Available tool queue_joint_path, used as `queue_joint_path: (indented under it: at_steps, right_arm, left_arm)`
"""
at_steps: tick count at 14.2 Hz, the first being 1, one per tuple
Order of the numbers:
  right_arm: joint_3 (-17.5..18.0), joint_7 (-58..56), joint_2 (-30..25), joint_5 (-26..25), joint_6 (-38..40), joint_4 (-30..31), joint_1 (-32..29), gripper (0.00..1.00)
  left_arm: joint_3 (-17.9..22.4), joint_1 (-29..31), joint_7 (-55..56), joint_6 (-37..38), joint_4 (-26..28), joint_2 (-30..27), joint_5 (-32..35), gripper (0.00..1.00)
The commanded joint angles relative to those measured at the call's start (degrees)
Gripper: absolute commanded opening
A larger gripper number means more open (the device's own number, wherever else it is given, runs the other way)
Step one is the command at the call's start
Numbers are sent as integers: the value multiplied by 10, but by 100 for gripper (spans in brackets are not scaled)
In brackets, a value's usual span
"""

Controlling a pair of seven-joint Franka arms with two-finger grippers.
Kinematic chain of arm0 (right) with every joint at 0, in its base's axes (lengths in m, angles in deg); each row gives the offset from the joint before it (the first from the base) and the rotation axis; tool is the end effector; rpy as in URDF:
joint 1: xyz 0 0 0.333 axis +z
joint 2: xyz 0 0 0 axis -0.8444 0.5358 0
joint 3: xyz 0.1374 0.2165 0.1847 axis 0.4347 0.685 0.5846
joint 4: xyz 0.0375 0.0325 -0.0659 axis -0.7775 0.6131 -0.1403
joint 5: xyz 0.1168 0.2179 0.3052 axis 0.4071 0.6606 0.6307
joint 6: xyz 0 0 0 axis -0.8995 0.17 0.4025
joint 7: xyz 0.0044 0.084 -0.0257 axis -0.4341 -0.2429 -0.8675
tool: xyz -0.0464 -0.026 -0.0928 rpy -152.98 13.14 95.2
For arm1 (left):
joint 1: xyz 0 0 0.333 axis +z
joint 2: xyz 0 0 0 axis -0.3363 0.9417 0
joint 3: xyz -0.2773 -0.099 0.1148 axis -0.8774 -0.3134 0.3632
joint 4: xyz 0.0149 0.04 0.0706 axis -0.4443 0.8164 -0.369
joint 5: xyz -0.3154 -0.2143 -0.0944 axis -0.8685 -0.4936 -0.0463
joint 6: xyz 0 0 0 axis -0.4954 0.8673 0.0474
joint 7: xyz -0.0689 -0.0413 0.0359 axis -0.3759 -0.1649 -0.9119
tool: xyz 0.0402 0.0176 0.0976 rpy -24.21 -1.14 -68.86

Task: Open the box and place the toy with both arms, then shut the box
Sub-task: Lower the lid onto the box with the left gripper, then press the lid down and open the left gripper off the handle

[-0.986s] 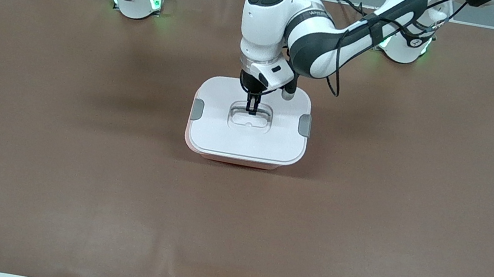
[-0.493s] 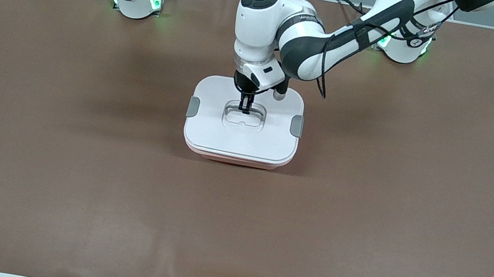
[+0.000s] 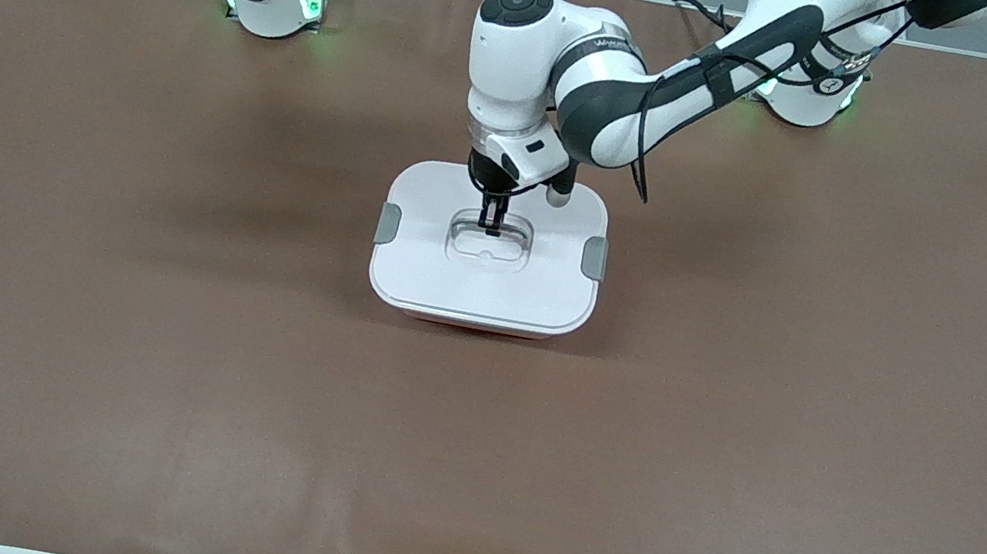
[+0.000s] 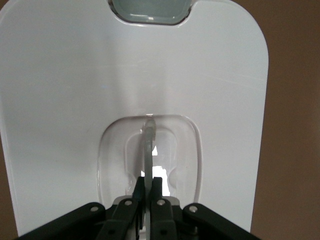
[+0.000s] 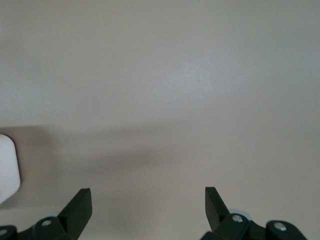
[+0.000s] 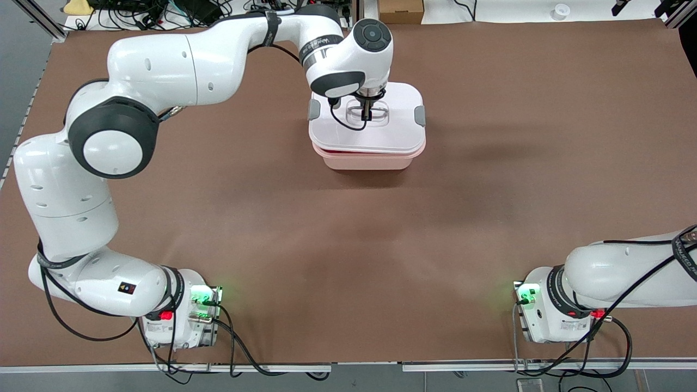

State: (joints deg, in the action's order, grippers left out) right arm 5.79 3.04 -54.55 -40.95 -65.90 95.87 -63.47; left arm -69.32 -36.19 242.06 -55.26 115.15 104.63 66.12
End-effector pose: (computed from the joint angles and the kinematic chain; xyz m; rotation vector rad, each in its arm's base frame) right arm 0.5501 -0.0963 0.6130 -3.1301 0.1181 -0.0452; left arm 0.4310 -0.5487 0.3725 2.1445 2.0358 0.2485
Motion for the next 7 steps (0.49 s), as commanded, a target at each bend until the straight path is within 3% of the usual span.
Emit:
queue_joint_path:
  at_steps: [1,7]
  right_arm:
    - [9,-23,-3,4,4,-7,-27,100]
    - [13,-10,-1,5,16,-3,-13,100]
  left_arm:
    - [-7,-12,179,-11,-7,13,59,0]
    - [-7,-12,210,-19,-5,20,80,0]
